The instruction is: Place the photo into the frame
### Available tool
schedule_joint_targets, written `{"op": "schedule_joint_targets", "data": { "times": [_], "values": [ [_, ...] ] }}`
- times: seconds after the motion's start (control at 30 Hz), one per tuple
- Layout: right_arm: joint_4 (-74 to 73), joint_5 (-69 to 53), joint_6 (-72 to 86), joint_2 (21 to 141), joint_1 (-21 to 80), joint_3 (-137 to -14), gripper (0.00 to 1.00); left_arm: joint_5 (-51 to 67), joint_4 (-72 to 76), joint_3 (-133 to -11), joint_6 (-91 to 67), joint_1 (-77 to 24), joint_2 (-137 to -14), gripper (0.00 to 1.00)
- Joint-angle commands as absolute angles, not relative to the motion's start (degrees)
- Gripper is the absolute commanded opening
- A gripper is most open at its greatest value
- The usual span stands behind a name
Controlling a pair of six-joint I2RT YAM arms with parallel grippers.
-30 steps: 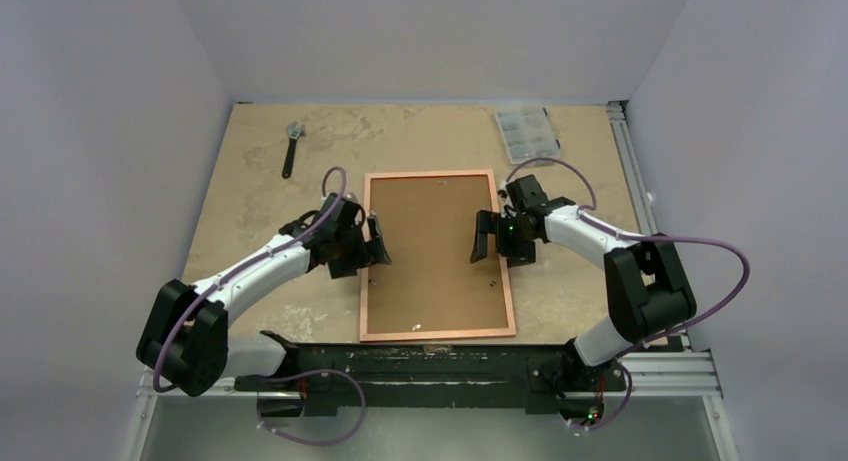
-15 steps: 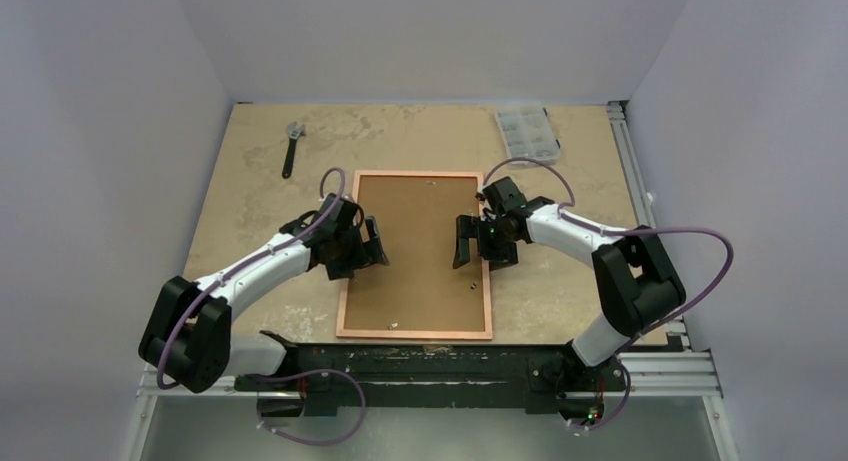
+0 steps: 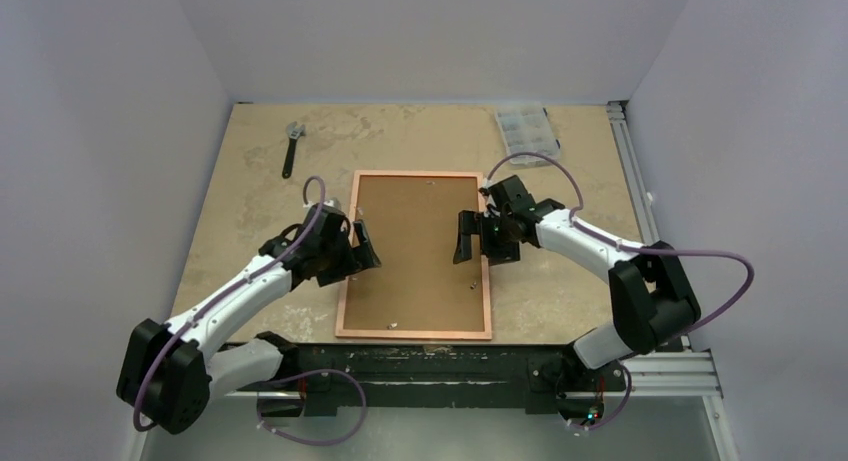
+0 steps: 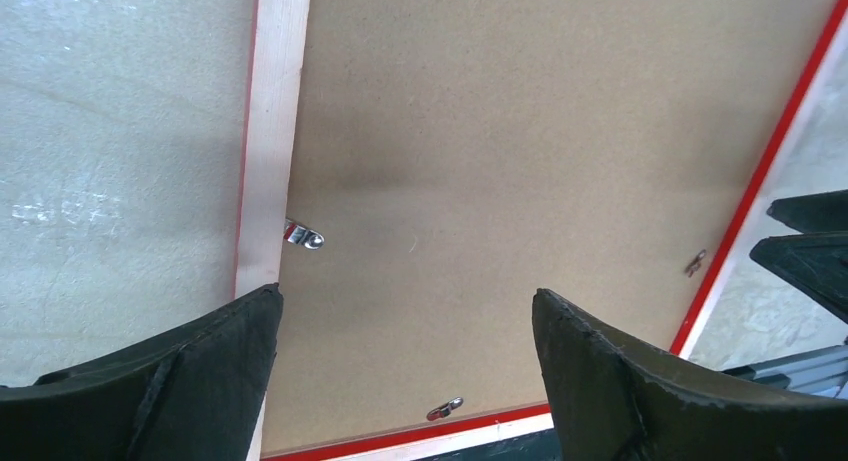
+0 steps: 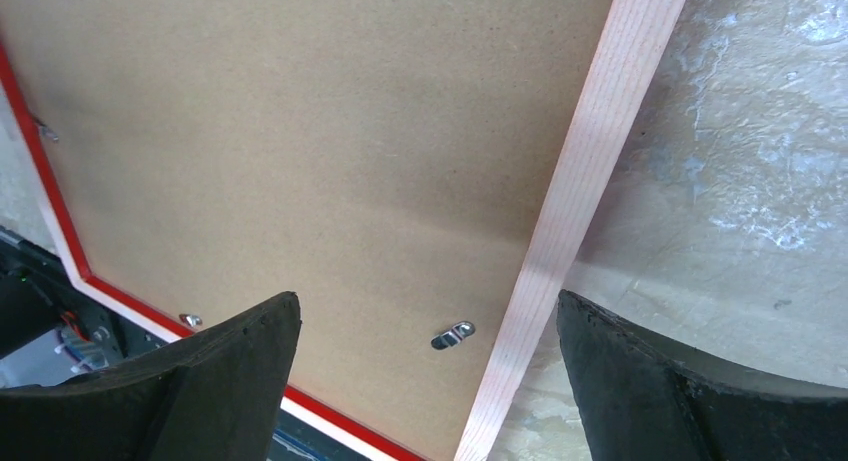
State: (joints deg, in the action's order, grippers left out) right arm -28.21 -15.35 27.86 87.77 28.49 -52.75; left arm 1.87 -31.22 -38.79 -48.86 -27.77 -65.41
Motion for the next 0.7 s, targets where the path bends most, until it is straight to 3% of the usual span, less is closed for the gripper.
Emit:
{"op": "schedule_joint_targets", "data": {
  "times": [0.0, 0.67],
  "values": [
    [-26.4, -14.8, 28.6, 84.0, 28.7, -51.6, 0.98, -1.3, -31.6, -36.9, -51.3, -27.4, -59.3, 0.93],
    [-21.2, -15.3, 29.9, 76.2, 28.7, -41.3, 0.98, 1.6, -21.8, -32.1, -51.7, -27.4, -50.8, 0.99]
  ]
}}
